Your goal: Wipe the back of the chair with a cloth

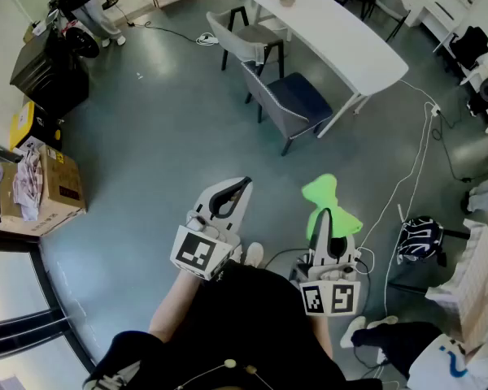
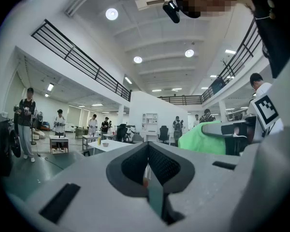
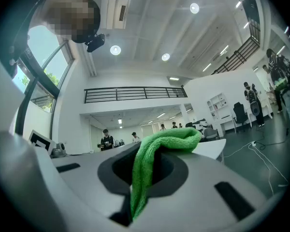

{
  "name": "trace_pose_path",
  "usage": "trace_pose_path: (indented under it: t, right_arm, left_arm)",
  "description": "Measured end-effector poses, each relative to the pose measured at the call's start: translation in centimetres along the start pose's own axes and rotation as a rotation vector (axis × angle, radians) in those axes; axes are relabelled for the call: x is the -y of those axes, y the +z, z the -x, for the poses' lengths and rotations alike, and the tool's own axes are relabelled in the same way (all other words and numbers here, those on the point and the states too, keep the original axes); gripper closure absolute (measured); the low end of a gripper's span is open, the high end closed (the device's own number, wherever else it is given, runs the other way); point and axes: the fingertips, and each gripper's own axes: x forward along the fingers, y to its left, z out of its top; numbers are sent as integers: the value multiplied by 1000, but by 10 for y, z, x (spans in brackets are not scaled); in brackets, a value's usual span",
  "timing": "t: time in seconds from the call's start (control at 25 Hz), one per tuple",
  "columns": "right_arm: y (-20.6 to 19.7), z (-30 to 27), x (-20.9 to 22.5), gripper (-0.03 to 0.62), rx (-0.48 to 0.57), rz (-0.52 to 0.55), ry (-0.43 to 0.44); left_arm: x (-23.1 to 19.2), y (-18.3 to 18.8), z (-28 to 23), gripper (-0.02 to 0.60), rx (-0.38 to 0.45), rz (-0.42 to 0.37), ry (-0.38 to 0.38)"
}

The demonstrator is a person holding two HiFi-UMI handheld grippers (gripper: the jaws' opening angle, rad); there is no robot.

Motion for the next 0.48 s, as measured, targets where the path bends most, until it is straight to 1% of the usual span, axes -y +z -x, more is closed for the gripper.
trace_pose_path:
  t: [0.16, 0.48]
  right_arm:
    - [2, 2, 0, 576, 2, 2, 6]
    - [2, 6, -1, 576, -8, 17, 25]
  left_arm:
    - [4, 0, -4, 578, -22, -6, -11]
    - [7, 6, -6, 578, -10, -16, -17]
